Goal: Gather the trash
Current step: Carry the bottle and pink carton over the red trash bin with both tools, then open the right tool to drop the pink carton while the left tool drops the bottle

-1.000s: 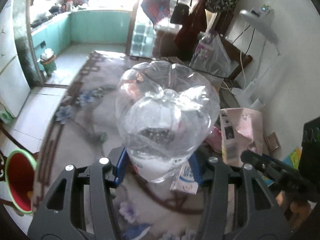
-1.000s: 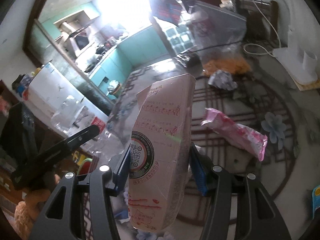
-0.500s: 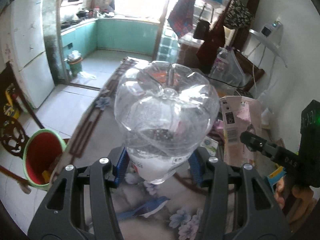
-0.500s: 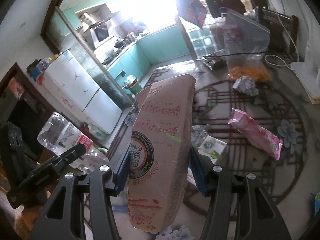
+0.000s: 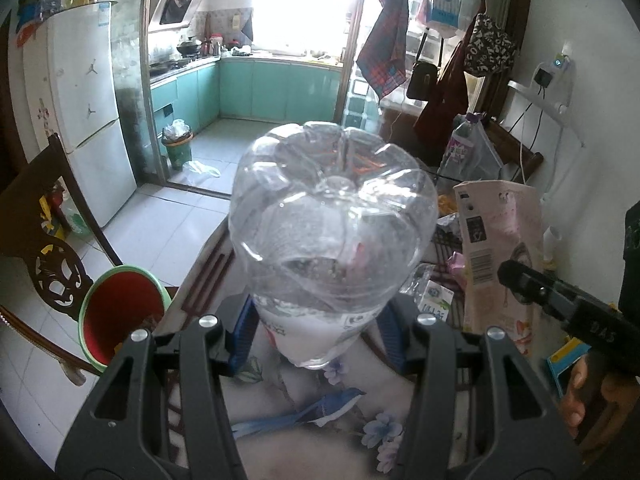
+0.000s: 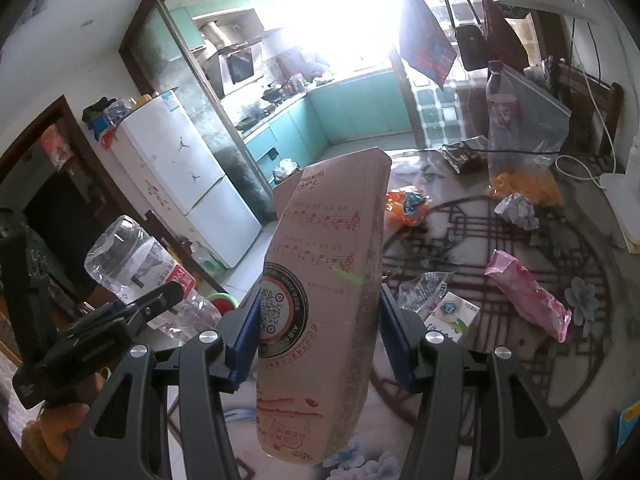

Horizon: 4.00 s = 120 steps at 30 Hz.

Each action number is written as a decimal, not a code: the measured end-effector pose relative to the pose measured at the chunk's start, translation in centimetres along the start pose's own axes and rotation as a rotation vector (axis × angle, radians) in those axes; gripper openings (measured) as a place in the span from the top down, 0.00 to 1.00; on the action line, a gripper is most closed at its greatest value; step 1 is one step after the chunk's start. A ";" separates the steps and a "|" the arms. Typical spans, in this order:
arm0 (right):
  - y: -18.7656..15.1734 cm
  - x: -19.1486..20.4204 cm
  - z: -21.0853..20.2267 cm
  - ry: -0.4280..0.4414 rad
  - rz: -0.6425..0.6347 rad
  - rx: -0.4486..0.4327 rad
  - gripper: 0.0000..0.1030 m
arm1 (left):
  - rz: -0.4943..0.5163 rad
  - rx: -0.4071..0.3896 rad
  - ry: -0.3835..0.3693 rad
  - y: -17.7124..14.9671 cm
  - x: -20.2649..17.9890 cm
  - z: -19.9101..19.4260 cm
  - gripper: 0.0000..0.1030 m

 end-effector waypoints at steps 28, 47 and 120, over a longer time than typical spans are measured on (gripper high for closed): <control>-1.3 2.7 1.6 0.041 -0.033 0.040 0.49 | -0.052 0.028 0.041 -2.0 2.8 -0.7 0.51; -2.2 10.9 9.3 0.000 -0.030 0.047 0.49 | -0.073 0.051 0.036 -2.3 14.2 1.8 0.51; -9.7 18.4 20.6 -0.092 0.037 0.174 0.23 | -0.119 0.189 0.173 -6.7 34.9 8.2 0.12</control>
Point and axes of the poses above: each gripper's, at about its wrist camera, not at the fingertips, and z roughly the way its jaws point, x to its left, y to its top, the point moved 5 cm from there along z, roughly the way its jaws point, and after that the axes turned 13 degrees about z, right-handed, at the moved point
